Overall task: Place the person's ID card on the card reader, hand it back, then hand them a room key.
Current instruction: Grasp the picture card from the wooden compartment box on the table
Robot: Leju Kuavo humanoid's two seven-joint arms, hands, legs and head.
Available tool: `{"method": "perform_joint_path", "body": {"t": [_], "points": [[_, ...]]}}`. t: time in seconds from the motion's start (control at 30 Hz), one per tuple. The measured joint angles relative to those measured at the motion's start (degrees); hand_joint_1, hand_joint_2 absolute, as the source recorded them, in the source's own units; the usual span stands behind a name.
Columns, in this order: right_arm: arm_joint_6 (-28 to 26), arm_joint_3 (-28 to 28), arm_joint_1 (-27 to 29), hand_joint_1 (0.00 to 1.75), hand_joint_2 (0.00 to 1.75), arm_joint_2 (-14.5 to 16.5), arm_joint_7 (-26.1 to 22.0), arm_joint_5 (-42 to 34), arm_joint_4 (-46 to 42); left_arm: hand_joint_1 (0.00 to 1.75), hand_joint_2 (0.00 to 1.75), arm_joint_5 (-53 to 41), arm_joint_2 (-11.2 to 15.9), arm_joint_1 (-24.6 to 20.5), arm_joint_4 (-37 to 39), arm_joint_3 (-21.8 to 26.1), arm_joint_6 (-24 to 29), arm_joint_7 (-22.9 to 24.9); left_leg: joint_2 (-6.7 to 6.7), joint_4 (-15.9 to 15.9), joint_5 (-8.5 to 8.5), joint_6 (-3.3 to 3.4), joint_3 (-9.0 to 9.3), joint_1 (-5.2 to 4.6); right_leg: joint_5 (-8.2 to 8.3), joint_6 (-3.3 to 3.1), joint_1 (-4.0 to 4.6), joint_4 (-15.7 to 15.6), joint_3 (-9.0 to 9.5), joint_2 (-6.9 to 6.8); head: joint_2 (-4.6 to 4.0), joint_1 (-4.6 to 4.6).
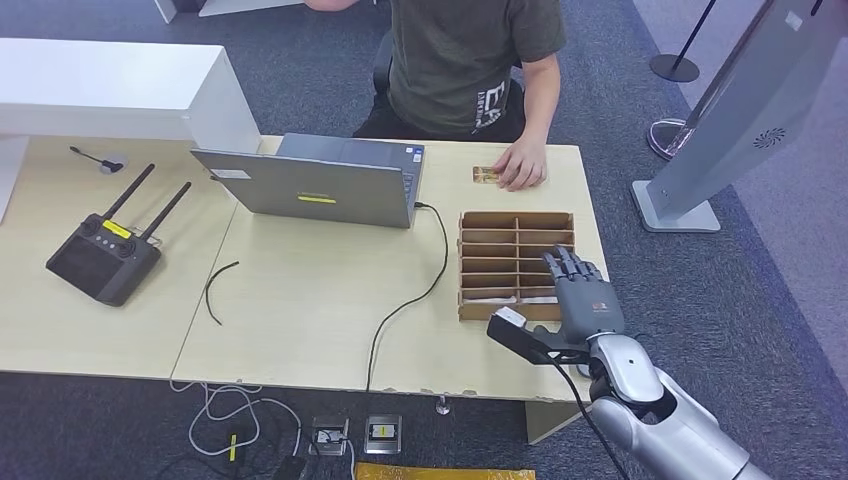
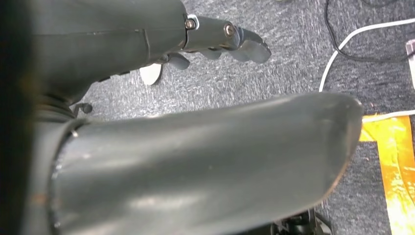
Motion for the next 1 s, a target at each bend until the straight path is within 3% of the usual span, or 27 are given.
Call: {"method": "perform_joint_path", "body": {"t": [1.0], "points": [[-0.7,1.0,-0.5,0.00,1.75,-1.0,3.7,0.2,1.0,0.00,0.00,0.6,0.5,-0.1,-0.5,0.0,0.3,0.0,0.04,0.0,0.00,0.00,0.05,0.00,0.00,0.00,0.00,0.0,-0.01,0.10,0.00,0.00]]}}
